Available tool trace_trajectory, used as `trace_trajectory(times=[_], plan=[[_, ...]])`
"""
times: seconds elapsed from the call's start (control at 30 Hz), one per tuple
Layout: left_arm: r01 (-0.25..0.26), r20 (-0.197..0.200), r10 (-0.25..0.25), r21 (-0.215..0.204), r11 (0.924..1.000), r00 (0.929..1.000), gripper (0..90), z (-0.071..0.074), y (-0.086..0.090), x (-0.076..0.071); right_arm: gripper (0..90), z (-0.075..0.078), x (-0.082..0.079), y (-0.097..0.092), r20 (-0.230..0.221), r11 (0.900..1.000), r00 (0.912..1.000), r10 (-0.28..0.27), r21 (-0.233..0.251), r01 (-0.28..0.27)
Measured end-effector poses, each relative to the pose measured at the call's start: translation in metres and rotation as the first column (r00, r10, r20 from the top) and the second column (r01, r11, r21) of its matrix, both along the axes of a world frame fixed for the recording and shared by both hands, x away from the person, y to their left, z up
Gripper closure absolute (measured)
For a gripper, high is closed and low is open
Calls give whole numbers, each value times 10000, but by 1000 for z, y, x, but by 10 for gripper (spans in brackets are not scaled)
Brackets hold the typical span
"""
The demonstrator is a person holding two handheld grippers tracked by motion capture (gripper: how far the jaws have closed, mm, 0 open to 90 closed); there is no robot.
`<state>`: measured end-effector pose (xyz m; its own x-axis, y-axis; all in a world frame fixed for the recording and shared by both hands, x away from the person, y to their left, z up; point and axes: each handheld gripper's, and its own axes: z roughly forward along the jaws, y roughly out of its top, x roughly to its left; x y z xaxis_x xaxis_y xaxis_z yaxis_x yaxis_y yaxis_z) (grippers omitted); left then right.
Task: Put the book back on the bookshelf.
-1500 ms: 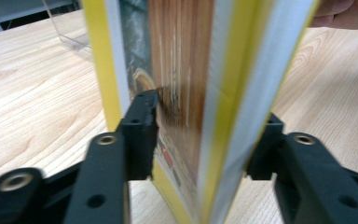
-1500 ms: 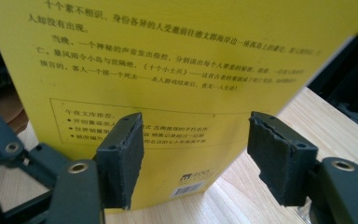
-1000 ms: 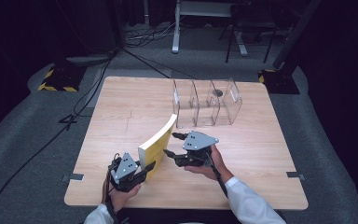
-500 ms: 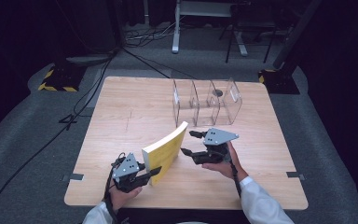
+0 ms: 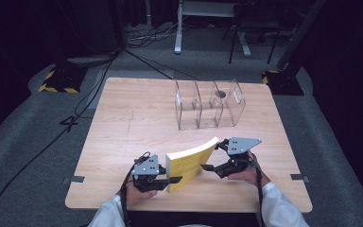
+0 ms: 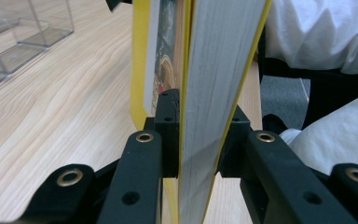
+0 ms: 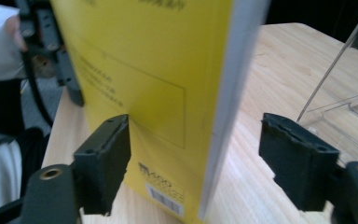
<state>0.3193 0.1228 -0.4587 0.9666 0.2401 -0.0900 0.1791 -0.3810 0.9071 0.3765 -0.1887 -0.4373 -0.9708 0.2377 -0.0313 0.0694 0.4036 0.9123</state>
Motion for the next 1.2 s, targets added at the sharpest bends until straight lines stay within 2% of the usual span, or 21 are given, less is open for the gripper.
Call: trace_trajectory(times=[0.07,0.1,0.13,0.23,0.3,0.4,0.47,0.5,0.6,0.77,0.93,0.97,1.07,1.2], plan=[[13,50,-13,67,10000,10000,747,1,-2,1,334,-2,-4,-5,88,9999,9999,144,-17,-144],[59,119,-61,115,9999,9999,747,1,-4,2,334,-2,-4,-5,88,9999,9999,144,-17,-144],[-46,267,39,251,9997,9996,746,3,-6,4,412,-2,-7,-9,174,9992,9990,410,-10,-409],[-245,368,233,324,9992,9991,742,3,-4,7,425,-2,-10,-10,347,9993,9987,369,-69,-367],[-636,485,614,435,9970,9969,720,3,1,10,526,-2,-11,-13,362,9990,9985,415,134,-420],[-805,510,780,487,9956,9957,692,3,4,10,555,-2,-11,-14,394,9988,9980,488,85,-491],[-862,601,828,564,9947,9948,682,4,6,11,608,-2,-14,-13,528,9994,9981,327,72,-331],[-947,587,913,586,9938,9941,655,4,8,11,653,-3,-16,-14,491,9985,9974,532,126,-539],[-1077,568,1044,584,9925,9929,622,3,12,11,702,-3,-21,-15,513,9957,9946,907,126,-915],[-988,654,945,649,9930,9934,607,4,12,8,739,-1,-30,-15,636,9900,9880,1407,-36,-1408],[-923,654,879,680,9934,9940,631,4,12,6,677,-2,-30,-11,569,9890,9875,1469,89,-1476],[-864,634,823,657,9941,9946,643,3,12,6,655,-4,-28,-8,431,9888,9882,1468,225,-1479],[-813,658,769,673,9944,9949,656,3,12,6,659,-6,-26,-2,393,9877,9873,1539,231,-1549],[-987,769,932,714,9926,9927,647,3,11,5,727,-8,-25,1,413,9884,9883,1466,333,-1480]])
